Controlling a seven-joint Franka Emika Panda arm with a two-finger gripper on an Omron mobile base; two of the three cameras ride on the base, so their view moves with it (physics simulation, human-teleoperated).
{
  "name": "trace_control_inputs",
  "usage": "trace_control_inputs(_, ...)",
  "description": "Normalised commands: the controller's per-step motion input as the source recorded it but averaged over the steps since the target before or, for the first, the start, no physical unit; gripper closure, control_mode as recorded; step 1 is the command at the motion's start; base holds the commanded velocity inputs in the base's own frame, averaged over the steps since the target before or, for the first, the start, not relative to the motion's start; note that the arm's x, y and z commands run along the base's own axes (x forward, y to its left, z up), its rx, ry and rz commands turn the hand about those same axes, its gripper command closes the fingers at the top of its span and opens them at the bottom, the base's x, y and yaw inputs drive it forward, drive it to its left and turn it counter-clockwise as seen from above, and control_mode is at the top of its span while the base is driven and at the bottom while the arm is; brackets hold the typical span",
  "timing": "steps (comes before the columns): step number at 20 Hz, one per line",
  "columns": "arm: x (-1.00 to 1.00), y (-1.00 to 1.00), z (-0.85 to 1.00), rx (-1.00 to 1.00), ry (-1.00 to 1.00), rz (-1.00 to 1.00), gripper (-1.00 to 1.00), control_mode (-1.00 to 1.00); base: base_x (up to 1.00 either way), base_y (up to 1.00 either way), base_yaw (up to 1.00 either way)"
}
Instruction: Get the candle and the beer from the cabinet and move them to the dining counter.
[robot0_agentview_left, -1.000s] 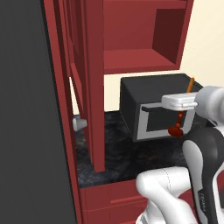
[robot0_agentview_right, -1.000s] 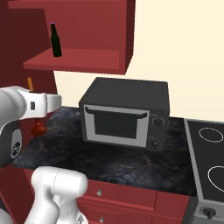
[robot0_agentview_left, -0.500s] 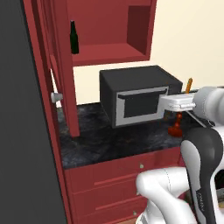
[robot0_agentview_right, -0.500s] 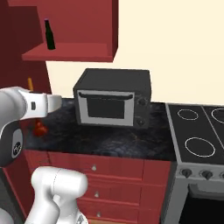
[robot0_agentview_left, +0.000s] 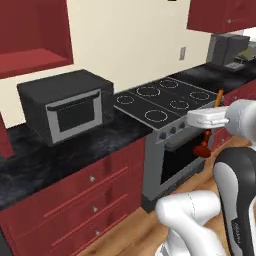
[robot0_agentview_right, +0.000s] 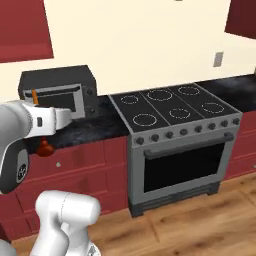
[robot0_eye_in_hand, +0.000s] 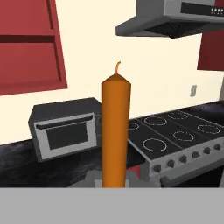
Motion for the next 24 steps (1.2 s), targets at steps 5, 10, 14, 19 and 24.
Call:
trace_control_inputs(5,0.00,0.00,0.00,0.00,0.00,0.00,1.00,1.00,-0.34,0.00,-0.93)
trace_control_inputs(10,0.00,0.00,0.00,0.00,0.00,0.00,1.00,1.00,-0.30,-0.01,-0.92)
trace_control_inputs(14,0.00,0.00,0.00,0.00,0.00,0.00,1.00,1.00,-0.44,-0.09,-0.85)
trace_control_inputs(19,0.00,0.00,0.00,0.00,0.00,0.00,1.00,1.00,-0.42,0.00,-0.82)
trace_control_inputs(24,0.00,0.00,0.00,0.00,0.00,0.00,1.00,1.00,-0.31,0.00,-0.82)
